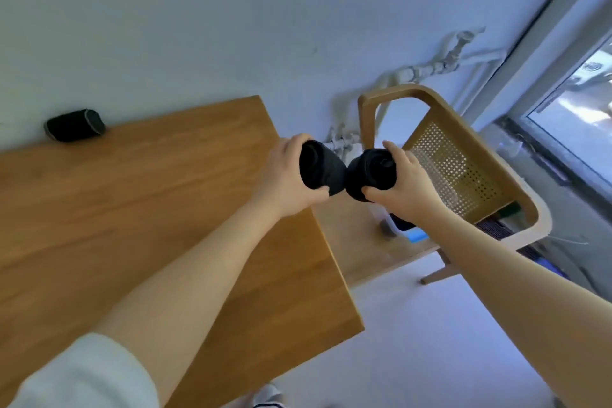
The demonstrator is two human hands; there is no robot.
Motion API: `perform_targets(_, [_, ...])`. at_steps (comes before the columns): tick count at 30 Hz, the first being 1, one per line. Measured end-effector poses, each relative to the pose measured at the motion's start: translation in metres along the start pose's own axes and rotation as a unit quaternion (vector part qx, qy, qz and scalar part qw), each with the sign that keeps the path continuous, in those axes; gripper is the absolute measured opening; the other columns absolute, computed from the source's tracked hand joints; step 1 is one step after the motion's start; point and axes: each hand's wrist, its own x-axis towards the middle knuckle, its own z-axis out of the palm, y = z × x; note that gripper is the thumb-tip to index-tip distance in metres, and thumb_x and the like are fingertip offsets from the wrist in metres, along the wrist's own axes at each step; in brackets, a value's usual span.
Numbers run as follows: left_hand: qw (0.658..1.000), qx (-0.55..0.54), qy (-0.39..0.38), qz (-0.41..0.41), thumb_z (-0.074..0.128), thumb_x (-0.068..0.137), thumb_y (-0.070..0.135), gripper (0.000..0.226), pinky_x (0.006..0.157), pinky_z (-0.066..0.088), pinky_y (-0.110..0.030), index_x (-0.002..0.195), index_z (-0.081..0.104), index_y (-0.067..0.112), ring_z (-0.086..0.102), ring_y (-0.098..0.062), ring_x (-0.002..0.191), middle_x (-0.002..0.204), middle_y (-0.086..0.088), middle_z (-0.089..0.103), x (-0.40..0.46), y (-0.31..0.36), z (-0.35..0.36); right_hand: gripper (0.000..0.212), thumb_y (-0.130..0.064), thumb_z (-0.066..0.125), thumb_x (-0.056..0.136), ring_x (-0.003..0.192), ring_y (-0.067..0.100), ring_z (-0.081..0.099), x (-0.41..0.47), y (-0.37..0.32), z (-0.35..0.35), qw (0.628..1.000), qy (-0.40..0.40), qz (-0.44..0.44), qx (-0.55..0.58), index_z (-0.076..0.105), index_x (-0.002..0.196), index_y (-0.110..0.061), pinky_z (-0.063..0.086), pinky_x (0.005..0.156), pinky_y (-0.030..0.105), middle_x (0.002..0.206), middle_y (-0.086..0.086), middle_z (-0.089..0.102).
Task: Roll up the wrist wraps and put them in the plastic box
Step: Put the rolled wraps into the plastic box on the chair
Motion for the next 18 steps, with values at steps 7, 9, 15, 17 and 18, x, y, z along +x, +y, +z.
perform_targets(7, [0.996, 0.039, -0.08, 0.015, 0.076, 0.071, 0.032, 0.077, 0.09, 0.04, -0.032, 0.136, 0.036, 0.024, 0.042, -0.023, 0.118, 0.131, -0.002, 0.037, 0.082, 0.045, 0.119, 0.073, -0.028, 0.077, 0.072, 0.114, 0.024, 0.048, 0.049, 0.125, -0.042, 0.993, 0.028, 0.11, 0.032, 0.038, 0.133, -0.016, 0.041, 0.086, 0.03, 0.131, 0.008, 0.044])
perform_targets(9, [0.994, 0.041, -0.098, 0.016, 0.076, 0.071, 0.031, 0.076, 0.092, 0.039, -0.032, 0.136, 0.037, 0.023, 0.041, -0.024, 0.12, 0.132, -0.003, 0.038, 0.113, 0.046, 0.153, 0.077, -0.039, 0.078, 0.07, 0.114, 0.025, 0.05, 0.079, 0.16, -0.05, 0.991, 0.029, 0.134, 0.006, 0.04, 0.131, -0.013, 0.046, 0.09, 0.037, 0.126, 0.006, 0.049])
perform_targets(15, [0.981, 0.085, -0.165, -0.051, 0.075, 0.074, 0.035, 0.082, 0.093, 0.044, -0.037, 0.141, 0.03, 0.023, 0.041, -0.027, 0.12, 0.133, -0.003, 0.036, 0.198, 0.025, 0.257, 0.078, -0.045, 0.075, 0.073, 0.114, 0.026, 0.051, 0.171, 0.256, -0.045, 0.982, -0.027, 0.184, -0.029, 0.039, 0.132, -0.009, 0.047, 0.09, 0.038, 0.125, 0.008, 0.051])
perform_targets(17, [0.977, 0.085, -0.182, -0.079, 0.074, 0.076, 0.035, 0.083, 0.094, 0.042, -0.036, 0.143, 0.027, 0.023, 0.039, -0.027, 0.122, 0.135, -0.004, 0.033, 0.213, 0.012, 0.293, 0.078, -0.044, 0.071, 0.077, 0.119, 0.028, 0.048, 0.196, 0.284, -0.028, 0.982, -0.066, 0.172, -0.051, 0.035, 0.136, -0.009, 0.045, 0.094, 0.04, 0.131, 0.01, 0.049])
perform_targets(18, [0.973, 0.087, -0.192, -0.091, 0.073, 0.077, 0.035, 0.082, 0.094, 0.042, -0.035, 0.143, 0.026, 0.024, 0.037, -0.027, 0.123, 0.135, -0.003, 0.032, 0.219, 0.005, 0.313, 0.08, -0.045, 0.068, 0.08, 0.124, 0.031, 0.043, 0.206, 0.299, -0.016, 0.98, -0.087, 0.162, -0.07, 0.03, 0.141, -0.011, 0.042, 0.1, 0.043, 0.136, 0.011, 0.045])
